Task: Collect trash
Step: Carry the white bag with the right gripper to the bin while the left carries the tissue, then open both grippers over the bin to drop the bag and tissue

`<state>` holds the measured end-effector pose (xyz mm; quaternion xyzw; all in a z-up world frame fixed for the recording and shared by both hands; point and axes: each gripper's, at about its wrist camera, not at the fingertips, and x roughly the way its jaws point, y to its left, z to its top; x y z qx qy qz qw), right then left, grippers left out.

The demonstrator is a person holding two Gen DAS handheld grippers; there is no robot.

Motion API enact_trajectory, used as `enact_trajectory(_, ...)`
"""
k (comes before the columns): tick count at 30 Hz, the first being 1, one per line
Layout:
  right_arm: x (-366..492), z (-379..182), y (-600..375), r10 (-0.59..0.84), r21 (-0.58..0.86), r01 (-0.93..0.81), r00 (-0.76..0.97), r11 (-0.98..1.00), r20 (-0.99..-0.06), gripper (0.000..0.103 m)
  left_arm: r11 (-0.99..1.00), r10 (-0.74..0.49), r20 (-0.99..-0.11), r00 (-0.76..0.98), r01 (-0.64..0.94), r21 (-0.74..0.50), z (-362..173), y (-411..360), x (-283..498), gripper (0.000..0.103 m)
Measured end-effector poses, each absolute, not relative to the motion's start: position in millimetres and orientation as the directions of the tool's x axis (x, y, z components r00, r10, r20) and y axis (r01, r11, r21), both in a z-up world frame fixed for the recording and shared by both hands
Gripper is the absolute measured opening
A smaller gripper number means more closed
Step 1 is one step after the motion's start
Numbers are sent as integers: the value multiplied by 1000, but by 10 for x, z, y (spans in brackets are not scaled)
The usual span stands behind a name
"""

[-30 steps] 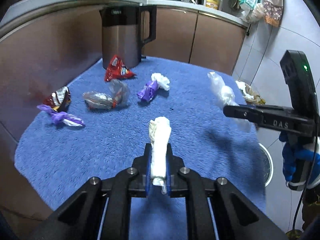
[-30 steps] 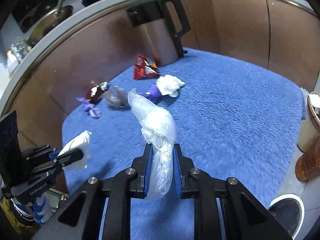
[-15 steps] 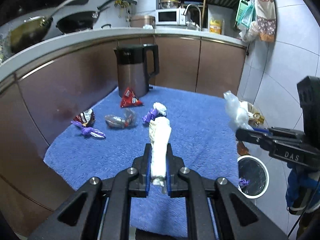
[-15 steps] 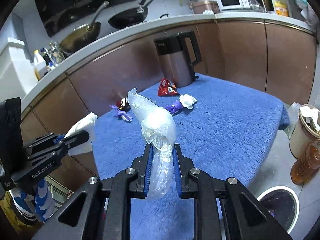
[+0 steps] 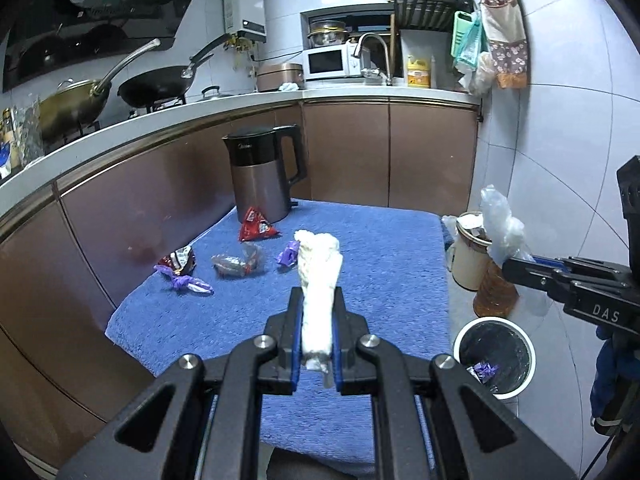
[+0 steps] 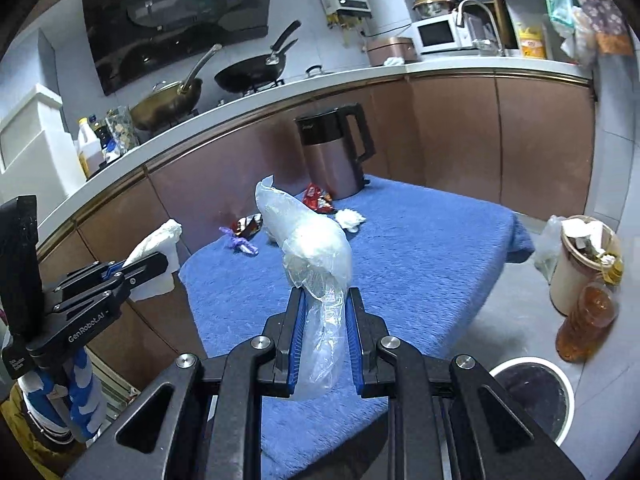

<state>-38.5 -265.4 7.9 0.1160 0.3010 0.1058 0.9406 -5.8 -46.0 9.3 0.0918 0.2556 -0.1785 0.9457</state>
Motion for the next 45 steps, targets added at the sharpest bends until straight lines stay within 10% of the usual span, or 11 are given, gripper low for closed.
enact_trajectory(36,-473,-2035,-5148,-29,326,500,578,802,-816,24,578,-472,-835,282,814,-52,-1414,-3600,466,14)
enact_trajectory(45,-453,-2376,-5267,-59,267,554,500,789,-864,48,547,-539,-828,156,812,-203,-1555,-3761,610,48)
